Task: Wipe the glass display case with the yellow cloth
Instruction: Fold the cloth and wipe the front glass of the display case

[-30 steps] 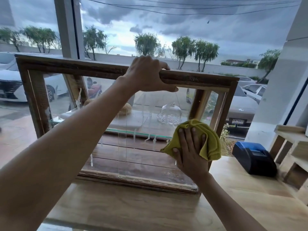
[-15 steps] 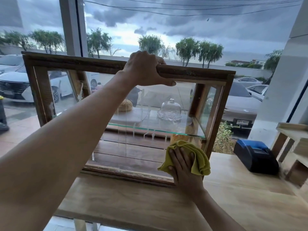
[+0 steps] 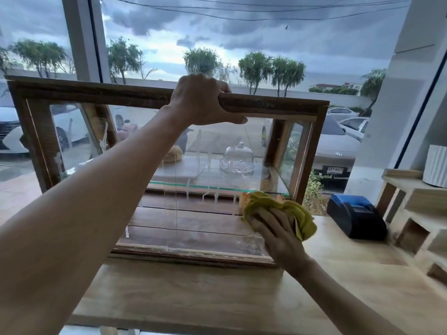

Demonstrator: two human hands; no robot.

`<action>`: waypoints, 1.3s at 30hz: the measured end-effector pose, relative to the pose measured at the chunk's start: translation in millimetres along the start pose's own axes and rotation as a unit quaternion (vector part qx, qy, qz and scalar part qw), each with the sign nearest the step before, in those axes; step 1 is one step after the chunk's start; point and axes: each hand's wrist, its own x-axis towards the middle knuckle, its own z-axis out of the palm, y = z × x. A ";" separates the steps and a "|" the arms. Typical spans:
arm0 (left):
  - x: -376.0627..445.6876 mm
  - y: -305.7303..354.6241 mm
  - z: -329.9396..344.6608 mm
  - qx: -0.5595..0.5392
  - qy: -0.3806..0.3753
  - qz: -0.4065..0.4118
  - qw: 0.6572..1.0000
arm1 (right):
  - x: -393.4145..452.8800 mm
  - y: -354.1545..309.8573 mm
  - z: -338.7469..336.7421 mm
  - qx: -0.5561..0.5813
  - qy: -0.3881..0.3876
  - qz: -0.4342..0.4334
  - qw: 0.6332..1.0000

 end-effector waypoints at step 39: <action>2.9 -2.9 2.0 -0.007 0.000 0.010 1.000 | -67.7 -35.6 42.1 -0.018 -0.079 0.126 0.989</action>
